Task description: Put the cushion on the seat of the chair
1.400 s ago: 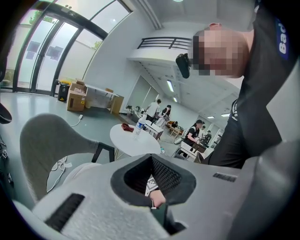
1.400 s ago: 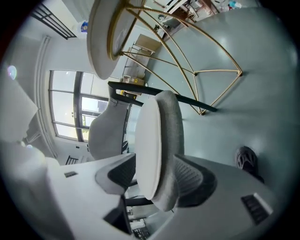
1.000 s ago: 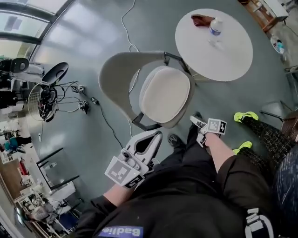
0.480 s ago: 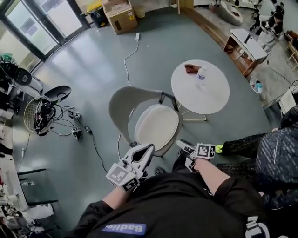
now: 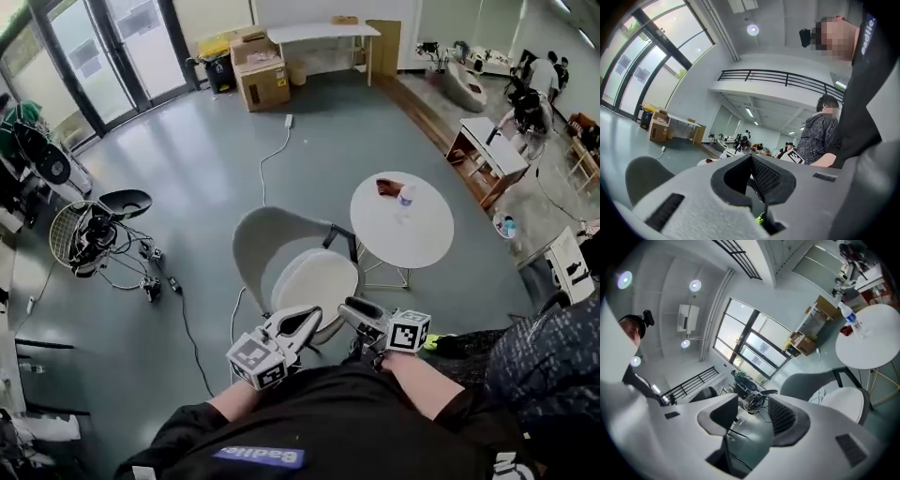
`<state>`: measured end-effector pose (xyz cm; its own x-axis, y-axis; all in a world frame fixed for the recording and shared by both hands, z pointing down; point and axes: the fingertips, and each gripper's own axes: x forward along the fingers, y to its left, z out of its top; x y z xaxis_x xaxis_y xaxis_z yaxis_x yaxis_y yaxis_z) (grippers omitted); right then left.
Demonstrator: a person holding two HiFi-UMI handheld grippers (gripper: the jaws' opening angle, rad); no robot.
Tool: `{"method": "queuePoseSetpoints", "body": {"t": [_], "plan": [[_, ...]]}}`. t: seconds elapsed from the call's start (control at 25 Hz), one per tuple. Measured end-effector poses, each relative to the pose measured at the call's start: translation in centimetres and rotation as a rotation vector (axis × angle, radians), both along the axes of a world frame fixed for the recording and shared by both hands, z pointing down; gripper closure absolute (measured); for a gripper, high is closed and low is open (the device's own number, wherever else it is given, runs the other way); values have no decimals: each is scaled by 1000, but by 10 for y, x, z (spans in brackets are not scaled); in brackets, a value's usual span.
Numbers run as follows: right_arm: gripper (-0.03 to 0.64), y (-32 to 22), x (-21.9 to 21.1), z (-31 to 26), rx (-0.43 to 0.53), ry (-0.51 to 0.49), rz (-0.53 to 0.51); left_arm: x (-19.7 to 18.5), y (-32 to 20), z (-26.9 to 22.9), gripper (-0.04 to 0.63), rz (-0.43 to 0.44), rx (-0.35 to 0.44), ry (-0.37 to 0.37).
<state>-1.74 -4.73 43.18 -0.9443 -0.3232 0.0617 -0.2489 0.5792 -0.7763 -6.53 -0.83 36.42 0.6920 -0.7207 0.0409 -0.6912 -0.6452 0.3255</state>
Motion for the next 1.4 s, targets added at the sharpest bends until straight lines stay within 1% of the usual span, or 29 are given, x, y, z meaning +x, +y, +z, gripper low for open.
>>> {"method": "queuePoseSetpoints", "body": {"t": [0.08, 0.16, 0.28, 0.52, 0.64, 1.0, 1.4], "plan": [[424, 6, -8, -21, 59, -12, -11, -1, 5, -2, 583, 9, 10, -20], [469, 13, -11, -35, 116, -19, -16, -3, 12, -4, 583, 10, 23, -42], [531, 26, -17, -44, 220, 6, -44, -6, 20, -4, 583, 1, 44, -60], [571, 59, -50, -48, 378, 73, -220, -19, 27, -8, 583, -31, 65, -62], [579, 68, -57, -53, 429, 93, -257, -22, 34, -9, 583, -41, 83, -78], [589, 81, -64, -56, 487, 110, -291, -31, 45, -8, 583, -79, 89, -78], [589, 80, -54, -49, 467, 121, -249, -24, 47, -7, 583, -65, 72, -65]]}}
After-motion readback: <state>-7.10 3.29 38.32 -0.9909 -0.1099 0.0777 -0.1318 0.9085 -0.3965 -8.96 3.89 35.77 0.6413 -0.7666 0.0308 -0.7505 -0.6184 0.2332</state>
